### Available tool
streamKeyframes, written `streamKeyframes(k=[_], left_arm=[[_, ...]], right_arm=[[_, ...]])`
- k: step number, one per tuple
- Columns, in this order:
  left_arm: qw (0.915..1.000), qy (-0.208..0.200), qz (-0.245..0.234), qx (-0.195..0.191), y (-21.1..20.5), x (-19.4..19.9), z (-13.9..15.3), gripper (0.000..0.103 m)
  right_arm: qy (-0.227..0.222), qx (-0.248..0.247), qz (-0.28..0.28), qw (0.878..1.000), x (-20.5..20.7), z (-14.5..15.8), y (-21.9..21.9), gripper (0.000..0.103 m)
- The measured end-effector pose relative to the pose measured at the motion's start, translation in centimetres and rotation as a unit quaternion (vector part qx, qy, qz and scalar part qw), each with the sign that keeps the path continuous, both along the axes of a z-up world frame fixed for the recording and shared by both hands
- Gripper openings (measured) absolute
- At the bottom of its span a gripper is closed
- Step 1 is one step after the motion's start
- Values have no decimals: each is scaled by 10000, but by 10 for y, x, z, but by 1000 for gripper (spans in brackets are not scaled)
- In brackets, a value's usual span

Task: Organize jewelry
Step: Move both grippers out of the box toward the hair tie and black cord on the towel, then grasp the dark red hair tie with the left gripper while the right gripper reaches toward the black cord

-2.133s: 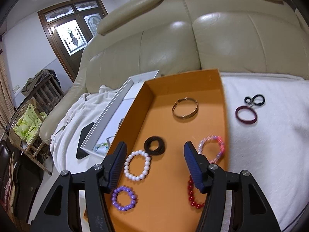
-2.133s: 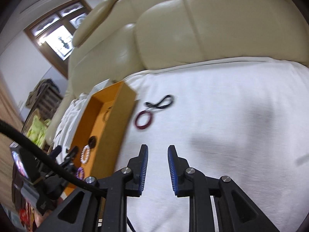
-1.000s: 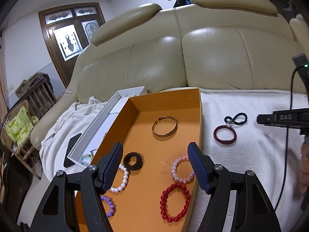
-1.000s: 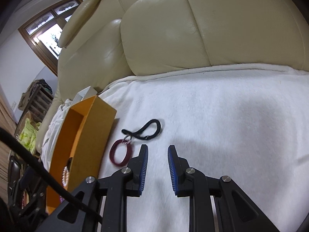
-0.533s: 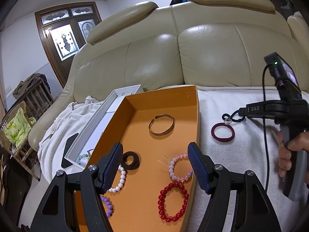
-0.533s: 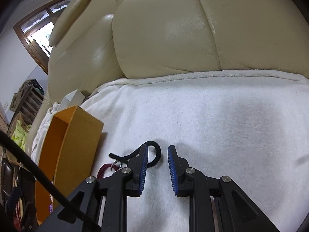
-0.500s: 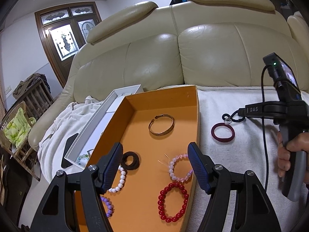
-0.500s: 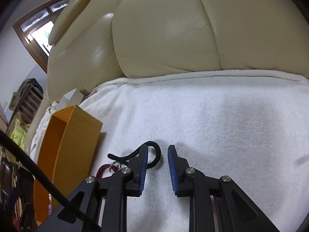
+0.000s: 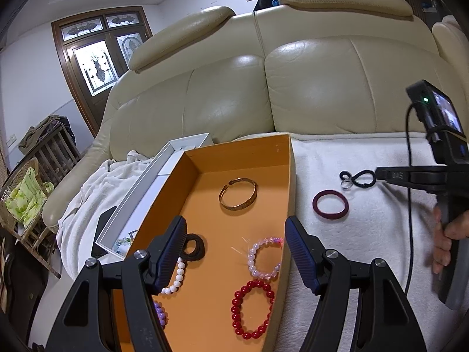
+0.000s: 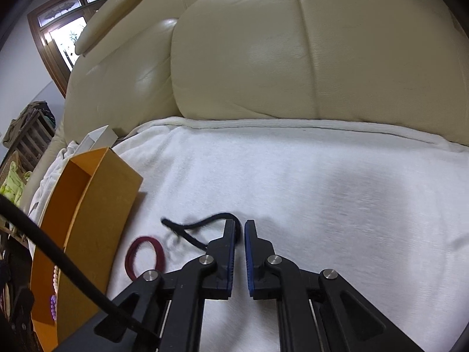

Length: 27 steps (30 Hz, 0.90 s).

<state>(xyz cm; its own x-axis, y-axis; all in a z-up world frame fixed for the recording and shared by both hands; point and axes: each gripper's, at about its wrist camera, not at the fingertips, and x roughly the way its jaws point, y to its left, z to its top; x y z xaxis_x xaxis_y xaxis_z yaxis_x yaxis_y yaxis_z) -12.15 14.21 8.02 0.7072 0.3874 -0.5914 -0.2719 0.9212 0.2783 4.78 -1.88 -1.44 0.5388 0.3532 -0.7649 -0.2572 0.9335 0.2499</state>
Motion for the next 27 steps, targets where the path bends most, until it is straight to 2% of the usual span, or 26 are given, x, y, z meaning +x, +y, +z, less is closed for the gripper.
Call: streamKeyframes(k=[3, 8, 13, 16, 23, 27], left_arm=[[9999, -93, -61, -38, -7, -1, 3, 70], [9986, -264, -453, -40, -31, 0, 7, 70], [9949, -16, -984, -195, -59, 14, -3, 70], [9930, 134, -1144, -269, -72, 29, -10, 70], [9898, 466, -1092, -786, -74, 75, -33, 70], [9890, 435, -934, -1063, -65, 95, -43, 70]], right_arm=[[16, -23, -61, 10000, -6, 4, -18, 7], [112, 6, -141, 9998, -15, 5, -51, 7], [265, 61, -288, 9992, -20, 3, -80, 8], [276, 88, -357, 9989, -24, 7, -97, 8], [367, 323, -591, 9971, -30, 12, -135, 8], [361, 390, -618, 9967, -31, 15, -143, 8]])
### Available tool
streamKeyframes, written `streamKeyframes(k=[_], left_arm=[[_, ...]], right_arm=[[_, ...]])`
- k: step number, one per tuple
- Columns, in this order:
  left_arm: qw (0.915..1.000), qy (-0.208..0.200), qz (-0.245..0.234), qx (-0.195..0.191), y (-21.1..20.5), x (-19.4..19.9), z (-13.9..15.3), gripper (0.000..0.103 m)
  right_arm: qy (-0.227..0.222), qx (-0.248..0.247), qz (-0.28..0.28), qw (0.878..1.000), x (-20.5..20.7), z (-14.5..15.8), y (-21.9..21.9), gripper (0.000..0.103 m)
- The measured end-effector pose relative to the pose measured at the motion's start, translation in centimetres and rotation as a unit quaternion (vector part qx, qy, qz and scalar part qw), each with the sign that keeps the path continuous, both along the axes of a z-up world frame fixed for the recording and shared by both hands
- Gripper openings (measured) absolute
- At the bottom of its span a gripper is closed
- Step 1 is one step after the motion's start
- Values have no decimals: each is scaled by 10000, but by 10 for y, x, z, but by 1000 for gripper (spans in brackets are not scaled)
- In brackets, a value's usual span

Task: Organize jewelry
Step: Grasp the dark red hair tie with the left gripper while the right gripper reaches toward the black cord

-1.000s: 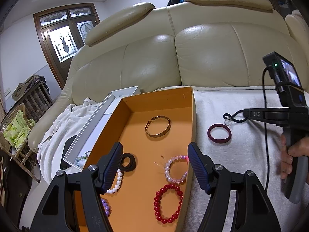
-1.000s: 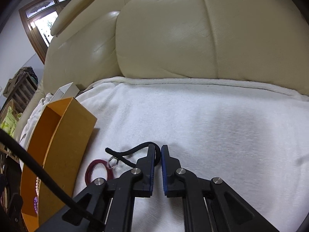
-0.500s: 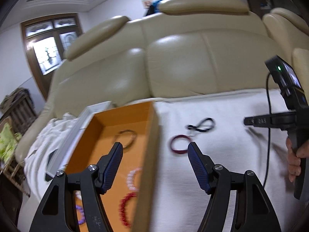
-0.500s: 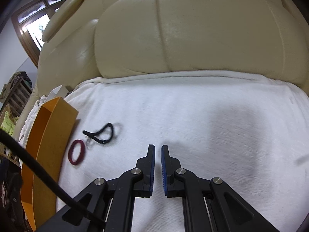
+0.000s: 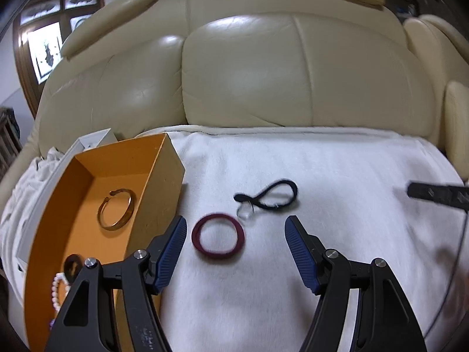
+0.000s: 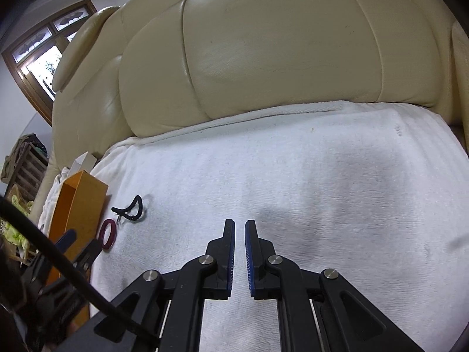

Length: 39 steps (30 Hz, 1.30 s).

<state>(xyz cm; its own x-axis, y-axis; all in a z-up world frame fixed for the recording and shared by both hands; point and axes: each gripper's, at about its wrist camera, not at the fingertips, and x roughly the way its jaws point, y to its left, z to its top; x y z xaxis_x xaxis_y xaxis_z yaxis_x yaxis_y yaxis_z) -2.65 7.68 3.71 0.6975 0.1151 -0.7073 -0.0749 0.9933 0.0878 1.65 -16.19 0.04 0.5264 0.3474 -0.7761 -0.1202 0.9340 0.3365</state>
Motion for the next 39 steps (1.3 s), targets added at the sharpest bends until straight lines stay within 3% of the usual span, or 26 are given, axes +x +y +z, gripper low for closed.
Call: streamKeyframes(k=[3, 6, 9, 12, 16, 19, 21, 23, 28, 32, 36, 38, 39], left_arm=[[9998, 41, -107, -189, -1, 13, -7, 70], [9996, 112, -242, -34, -6, 28, -14, 70], [9988, 204, -329, -310, -3, 40, -19, 70], [9969, 339, -497, -509, -5, 47, -22, 60], [9894, 481, -1106, -805, -19, 42, -21, 47], [9755, 533, -1738, -1235, -31, 30, -14, 40], [9725, 404, -2039, -1050, -39, 17, -5, 40], [9785, 383, -1888, -734, -37, 7, 0, 41], [9898, 549, -1102, -711, 1, 0, -4, 50], [9920, 733, -773, -675, 20, 4, -18, 50], [9912, 839, -743, -698, 24, 14, -33, 50], [9903, 806, -765, -832, 27, 16, -34, 45], [9899, 800, -784, -864, 28, 16, -34, 35]], right_arm=[[21, 94, -36, 9999, 0, 1, -5, 8], [22, 147, -28, 9999, 1, 2, -5, 8], [5, 177, 1, 9998, 1, 3, -4, 8], [-4, 156, 28, 9999, 2, 3, -3, 8], [28, 140, 6, 9999, 5, 1, -5, 8], [55, 151, -33, 9999, 7, 0, -6, 8], [48, 162, -53, 9998, 8, 1, -6, 8], [27, 215, -82, 9997, 8, 2, -5, 8], [-9, 457, 68, 9989, 11, 3, 6, 10], [53, 744, 239, 9969, 17, 1, 26, 10], [193, 1063, 321, 9936, 24, -4, 45, 11], [277, 1175, 375, 9920, 27, -7, 54, 13], [305, 1190, 405, 9916, 28, -8, 58, 14]])
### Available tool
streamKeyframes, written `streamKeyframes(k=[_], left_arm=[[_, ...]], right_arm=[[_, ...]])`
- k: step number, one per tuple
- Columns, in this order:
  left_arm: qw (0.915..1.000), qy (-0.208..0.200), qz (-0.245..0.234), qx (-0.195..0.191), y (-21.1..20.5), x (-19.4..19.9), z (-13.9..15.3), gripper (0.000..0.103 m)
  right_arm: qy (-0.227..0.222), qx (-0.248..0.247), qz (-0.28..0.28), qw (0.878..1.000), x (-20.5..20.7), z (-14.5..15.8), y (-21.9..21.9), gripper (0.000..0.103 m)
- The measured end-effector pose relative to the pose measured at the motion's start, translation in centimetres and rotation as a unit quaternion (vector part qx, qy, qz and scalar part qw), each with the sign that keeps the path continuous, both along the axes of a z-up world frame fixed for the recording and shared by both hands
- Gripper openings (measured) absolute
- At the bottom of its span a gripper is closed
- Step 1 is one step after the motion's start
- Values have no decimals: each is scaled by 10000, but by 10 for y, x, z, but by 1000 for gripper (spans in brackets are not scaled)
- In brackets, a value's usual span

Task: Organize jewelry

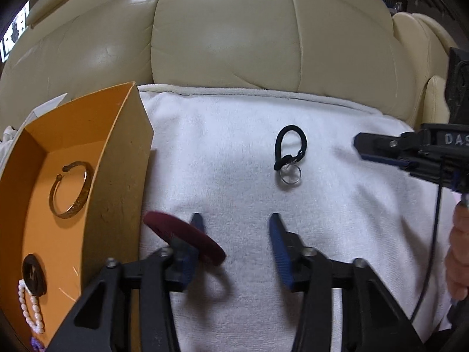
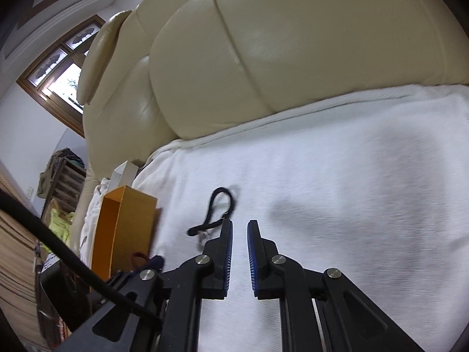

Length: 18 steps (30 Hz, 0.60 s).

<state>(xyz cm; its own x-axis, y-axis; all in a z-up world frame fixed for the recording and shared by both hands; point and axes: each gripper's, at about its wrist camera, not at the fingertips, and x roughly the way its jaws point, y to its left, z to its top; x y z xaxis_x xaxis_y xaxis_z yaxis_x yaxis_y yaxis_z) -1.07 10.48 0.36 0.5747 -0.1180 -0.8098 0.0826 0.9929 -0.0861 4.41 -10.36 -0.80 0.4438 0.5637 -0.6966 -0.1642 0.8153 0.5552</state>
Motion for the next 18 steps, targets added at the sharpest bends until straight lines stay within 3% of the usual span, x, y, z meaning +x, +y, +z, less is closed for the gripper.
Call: streamKeyframes(k=[4, 12, 18], left_arm=[[9996, 62, -106, -254, 8, -4, 2, 9], [9983, 250, -168, -499, 17, -29, 6, 6], [9973, 263, -318, -606, 11, -42, 11, 6]], right_arm=[[35, -11, 112, 9999, 1, -4, 13, 15], [197, 275, 295, 9990, -4, -7, 37, 17], [271, 259, 292, 9989, -3, -11, 57, 27]])
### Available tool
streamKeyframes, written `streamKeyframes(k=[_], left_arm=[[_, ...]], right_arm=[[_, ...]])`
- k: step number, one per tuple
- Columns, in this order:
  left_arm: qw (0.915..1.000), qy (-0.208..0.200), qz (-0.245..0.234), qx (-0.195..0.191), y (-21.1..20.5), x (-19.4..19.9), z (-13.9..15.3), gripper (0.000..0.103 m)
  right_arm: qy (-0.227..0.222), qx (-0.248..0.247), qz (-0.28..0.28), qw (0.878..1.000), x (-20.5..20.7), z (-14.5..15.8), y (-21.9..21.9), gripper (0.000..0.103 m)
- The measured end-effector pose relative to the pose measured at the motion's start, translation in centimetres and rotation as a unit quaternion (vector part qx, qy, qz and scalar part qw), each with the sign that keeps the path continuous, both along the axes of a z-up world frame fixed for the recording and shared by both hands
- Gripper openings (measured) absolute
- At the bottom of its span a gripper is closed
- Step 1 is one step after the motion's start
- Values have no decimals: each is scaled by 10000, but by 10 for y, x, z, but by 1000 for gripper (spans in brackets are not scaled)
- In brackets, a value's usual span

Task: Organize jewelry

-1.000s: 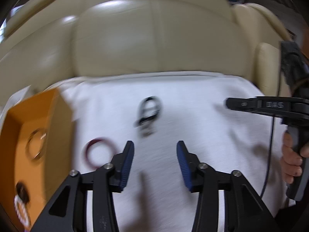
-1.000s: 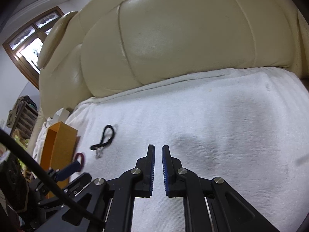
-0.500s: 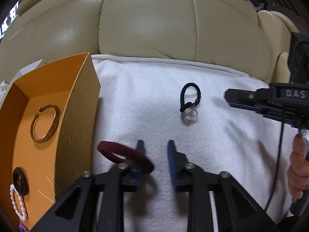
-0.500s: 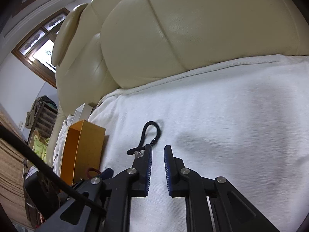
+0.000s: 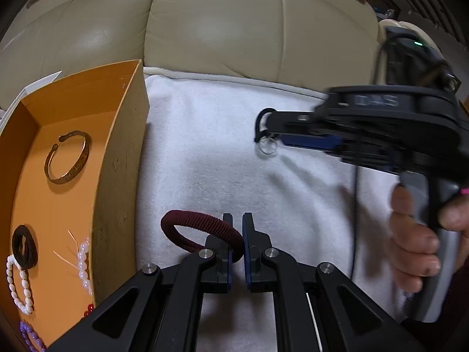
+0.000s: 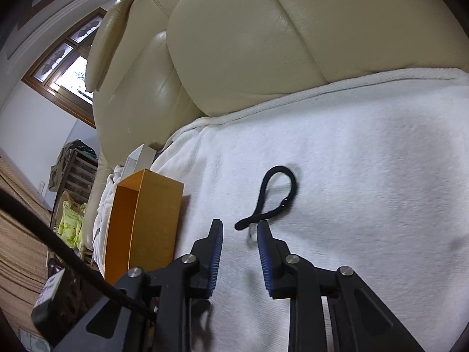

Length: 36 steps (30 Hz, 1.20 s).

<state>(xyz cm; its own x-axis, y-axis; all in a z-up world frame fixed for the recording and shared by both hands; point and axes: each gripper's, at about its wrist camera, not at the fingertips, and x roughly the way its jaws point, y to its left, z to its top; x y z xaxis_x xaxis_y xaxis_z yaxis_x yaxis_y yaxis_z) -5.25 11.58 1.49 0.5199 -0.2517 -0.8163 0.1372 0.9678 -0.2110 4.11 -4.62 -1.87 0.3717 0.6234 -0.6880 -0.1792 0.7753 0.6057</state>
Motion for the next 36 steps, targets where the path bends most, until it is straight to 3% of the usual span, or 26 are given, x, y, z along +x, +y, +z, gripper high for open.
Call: streamKeyframes(k=[15, 20, 27, 36], left_arm=[[9998, 172, -134, 22, -7, -1, -4, 6], [9996, 207, -194, 41, -9, 2, -6, 9], [9994, 199, -243, 123, -8, 7, -6, 43], [9995, 176, -175, 209, -10, 6, -5, 51]], right_arm=[[-189, -964, -602, 9933, 9, -7, 24, 33], [-340, -1224, -533, 9905, 9, -8, 23, 17], [-335, -1276, -504, 9900, 6, -6, 4, 13], [-356, -1425, -392, 9884, -4, 0, -24, 13]])
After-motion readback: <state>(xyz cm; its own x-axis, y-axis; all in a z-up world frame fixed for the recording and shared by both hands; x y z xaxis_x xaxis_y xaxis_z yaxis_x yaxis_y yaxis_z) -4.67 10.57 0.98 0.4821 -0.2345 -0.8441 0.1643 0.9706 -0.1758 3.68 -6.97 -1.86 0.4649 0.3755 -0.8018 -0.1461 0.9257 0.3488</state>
